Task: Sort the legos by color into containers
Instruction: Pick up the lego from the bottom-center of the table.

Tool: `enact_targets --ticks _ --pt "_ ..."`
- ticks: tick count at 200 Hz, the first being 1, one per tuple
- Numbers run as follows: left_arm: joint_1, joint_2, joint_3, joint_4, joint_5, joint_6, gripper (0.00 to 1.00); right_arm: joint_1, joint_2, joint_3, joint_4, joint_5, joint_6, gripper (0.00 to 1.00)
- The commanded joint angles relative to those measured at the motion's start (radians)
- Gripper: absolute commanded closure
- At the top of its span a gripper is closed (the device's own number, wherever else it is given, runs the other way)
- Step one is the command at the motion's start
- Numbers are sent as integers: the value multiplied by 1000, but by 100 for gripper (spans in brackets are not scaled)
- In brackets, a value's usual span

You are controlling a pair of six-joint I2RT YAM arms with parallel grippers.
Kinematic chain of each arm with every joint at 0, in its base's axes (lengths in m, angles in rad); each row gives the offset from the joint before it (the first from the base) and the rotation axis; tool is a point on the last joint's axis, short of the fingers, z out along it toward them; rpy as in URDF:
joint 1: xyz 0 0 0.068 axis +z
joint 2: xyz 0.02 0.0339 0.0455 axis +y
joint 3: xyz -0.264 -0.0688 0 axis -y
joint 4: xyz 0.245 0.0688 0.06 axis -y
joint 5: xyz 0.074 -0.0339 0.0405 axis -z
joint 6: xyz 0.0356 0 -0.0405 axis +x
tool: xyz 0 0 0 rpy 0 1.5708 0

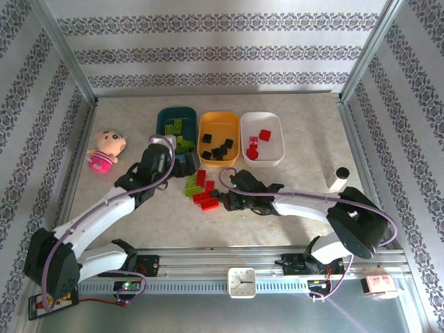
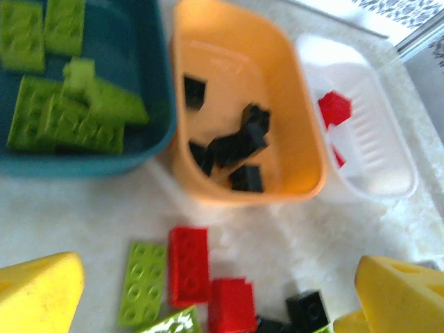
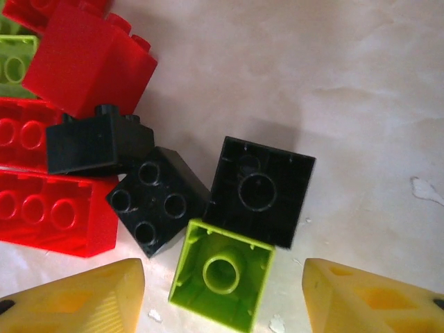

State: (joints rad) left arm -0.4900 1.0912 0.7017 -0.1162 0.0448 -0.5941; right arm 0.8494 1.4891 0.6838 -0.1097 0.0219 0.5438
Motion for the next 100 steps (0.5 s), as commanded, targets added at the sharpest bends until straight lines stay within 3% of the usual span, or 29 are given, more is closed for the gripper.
enact_targets --ticks 1,30,57,100 --pt "-8 -107 -92 38 -18 -91 0 17 53 31 16 33 -16 41" --pt "-8 -220 -178 6 -24 -127 0 22 87 29 26 34 -10 46" --pt "-9 -255 -220 -6 -15 -152 0 25 81 4 41 27 -7 57" --pt "-10 -297 -283 -20 -23 -160 0 30 -83 -92 31 -13 5 68"
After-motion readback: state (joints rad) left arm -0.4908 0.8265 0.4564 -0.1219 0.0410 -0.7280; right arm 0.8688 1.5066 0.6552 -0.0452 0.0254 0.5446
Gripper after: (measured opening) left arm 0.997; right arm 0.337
